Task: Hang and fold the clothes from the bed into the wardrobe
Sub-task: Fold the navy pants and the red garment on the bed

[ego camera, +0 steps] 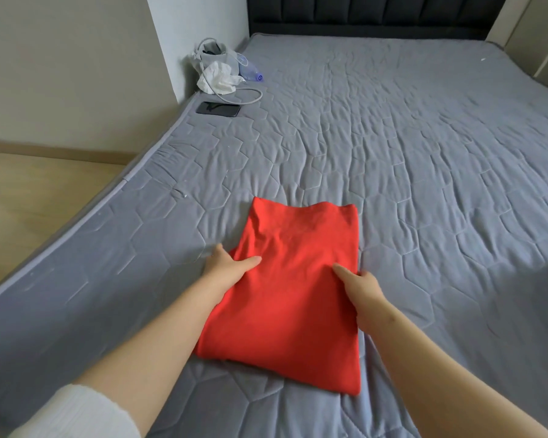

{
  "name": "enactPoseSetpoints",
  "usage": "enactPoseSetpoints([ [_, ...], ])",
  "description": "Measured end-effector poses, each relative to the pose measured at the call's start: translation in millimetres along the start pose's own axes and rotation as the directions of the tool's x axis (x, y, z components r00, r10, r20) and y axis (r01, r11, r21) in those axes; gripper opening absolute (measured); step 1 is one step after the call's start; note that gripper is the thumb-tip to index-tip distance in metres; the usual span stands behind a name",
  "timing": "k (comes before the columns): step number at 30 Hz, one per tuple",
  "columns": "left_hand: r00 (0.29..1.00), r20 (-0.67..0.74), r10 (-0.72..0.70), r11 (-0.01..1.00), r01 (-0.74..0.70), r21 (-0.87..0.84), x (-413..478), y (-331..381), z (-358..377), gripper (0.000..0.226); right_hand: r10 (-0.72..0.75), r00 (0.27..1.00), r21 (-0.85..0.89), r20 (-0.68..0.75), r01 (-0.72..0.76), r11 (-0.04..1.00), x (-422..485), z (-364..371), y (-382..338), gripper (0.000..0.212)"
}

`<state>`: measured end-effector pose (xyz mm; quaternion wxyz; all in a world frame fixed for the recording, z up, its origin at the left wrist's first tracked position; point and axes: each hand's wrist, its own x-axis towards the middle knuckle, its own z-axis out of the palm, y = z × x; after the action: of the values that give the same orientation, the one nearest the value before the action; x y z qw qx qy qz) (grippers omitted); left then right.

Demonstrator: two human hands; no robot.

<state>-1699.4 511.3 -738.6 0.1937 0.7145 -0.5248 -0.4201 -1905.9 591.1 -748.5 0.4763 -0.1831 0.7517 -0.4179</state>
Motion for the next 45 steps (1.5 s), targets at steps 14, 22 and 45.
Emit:
enactPoseSetpoints([
  [14,0.929,0.265,0.259,0.778,-0.038,-0.627,-38.6,82.9,-60.5,0.022,-0.185,0.975,0.428,0.119,0.118,0.896,-56.2,-34.6,-92.6,0.022],
  [22,0.853,0.138,0.504,0.719,-0.325,-0.615,-62.0,76.6,-66.7,0.028,-0.261,0.961,0.389,0.092,0.206,0.898,-73.1,-58.7,-88.2,0.011],
  [45,0.972,0.111,0.205,0.961,-0.178,-0.210,-73.6,-14.7,-11.2,0.043,-0.271,0.959,-0.071,-0.088,0.266,0.962,-69.1,-34.0,9.3,0.040],
])
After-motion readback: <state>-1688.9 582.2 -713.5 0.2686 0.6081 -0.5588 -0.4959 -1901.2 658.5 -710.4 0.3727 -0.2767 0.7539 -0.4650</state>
